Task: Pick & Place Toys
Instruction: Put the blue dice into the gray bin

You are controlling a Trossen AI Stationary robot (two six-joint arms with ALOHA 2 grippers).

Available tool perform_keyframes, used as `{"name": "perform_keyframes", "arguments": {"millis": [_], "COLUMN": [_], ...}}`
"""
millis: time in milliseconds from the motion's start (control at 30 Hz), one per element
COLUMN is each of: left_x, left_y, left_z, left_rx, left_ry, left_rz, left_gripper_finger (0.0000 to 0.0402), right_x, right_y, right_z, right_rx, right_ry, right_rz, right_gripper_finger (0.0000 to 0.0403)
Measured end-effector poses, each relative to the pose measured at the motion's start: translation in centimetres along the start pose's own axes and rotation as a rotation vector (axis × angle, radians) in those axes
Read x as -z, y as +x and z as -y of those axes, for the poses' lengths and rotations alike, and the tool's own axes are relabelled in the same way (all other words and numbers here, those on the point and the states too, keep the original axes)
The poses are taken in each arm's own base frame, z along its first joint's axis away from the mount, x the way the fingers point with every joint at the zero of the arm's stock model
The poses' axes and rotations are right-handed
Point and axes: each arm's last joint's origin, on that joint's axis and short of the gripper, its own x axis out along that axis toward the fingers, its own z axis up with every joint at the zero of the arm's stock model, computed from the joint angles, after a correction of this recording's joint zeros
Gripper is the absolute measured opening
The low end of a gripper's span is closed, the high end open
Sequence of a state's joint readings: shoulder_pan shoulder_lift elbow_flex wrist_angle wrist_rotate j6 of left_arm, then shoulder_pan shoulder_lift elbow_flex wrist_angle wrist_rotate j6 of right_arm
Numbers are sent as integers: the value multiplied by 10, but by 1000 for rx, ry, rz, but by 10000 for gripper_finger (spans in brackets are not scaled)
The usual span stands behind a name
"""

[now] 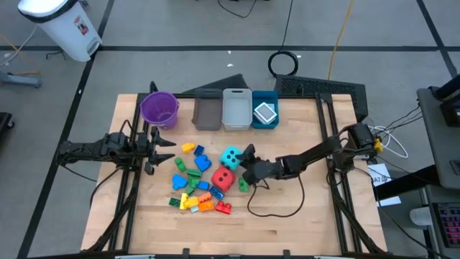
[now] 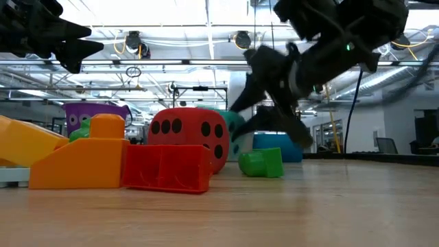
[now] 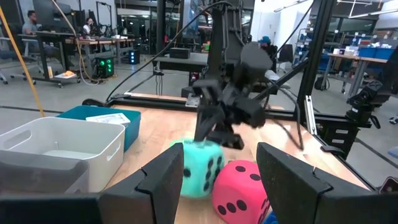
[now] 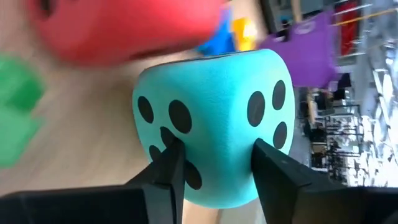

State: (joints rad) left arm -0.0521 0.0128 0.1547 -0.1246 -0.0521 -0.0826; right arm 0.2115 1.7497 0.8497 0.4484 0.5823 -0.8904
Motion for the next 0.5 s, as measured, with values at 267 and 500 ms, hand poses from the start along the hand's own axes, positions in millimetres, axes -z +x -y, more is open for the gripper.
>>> {"name": "perform_keyframes", "arguments": {"millis": [267, 500], "left_x": [0, 0], "left_y": [0, 0], "left_z": [0, 0], "left_rx": [0, 0], "left_ry": [0, 0], "left_rz": [1, 0], "left_gripper_finger": [209, 209], "right_x": [-5, 17], "right_y": [-23, -30], "right_z": [40, 86], "right_rx": [113, 219], "right_ry": [296, 595], "right_rz": [72, 91], "right_gripper_finger": [101, 100]}}
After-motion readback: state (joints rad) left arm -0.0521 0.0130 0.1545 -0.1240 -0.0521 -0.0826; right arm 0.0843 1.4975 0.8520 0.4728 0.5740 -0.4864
